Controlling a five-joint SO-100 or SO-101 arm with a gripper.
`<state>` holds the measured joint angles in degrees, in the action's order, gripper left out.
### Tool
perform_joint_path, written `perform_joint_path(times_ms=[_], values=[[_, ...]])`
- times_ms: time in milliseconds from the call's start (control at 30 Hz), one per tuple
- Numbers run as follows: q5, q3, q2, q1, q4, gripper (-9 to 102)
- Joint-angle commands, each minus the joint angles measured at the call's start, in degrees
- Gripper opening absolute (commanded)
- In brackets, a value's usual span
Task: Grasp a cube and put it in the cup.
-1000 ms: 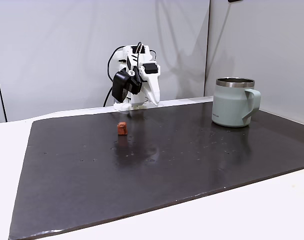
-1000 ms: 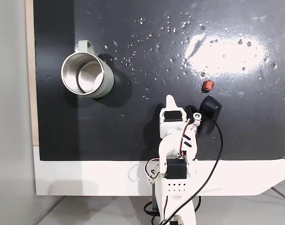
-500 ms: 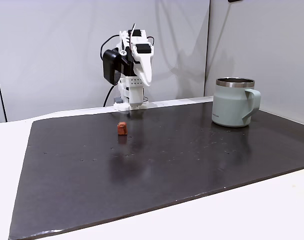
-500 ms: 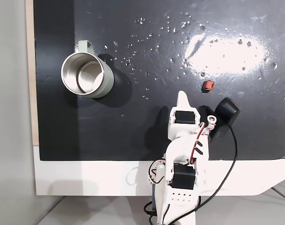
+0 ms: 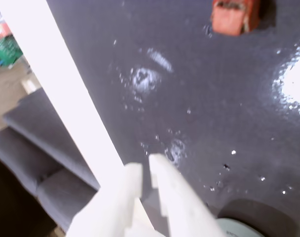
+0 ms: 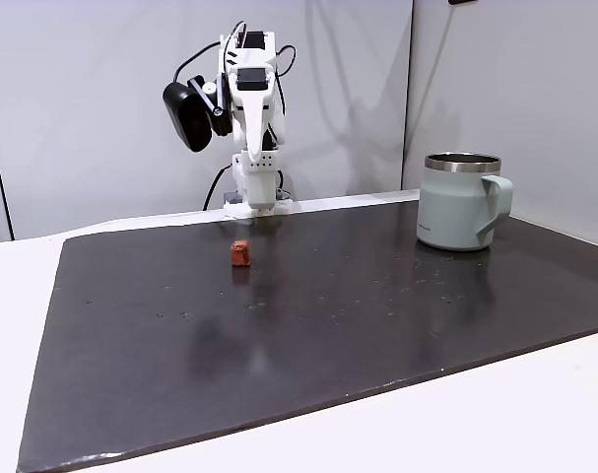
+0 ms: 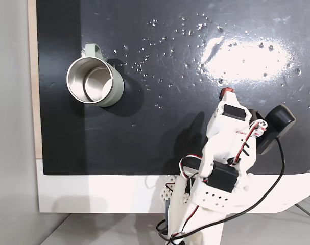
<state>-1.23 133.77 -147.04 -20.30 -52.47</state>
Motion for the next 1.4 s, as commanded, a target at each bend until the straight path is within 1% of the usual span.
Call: perform_joint_path(times_ms=[0,200,433,533,900,1167,1367], values=[[1.49,-9.40,8.79,-1.58,-2.11,0],[3.34,-18.54,19.51,-1.67,-8.09,0],[5.27,-25.93,27.33,-0.70,-15.21,0],[7.29,-28.21,30.23,-1.85,-17.67,0],[12.57,-34.72,38.32,-3.25,-22.59,0],[12.83,-35.07,39.11,-3.43,-22.85,0],[13.62,-34.98,39.99,-3.43,-24.08,19]])
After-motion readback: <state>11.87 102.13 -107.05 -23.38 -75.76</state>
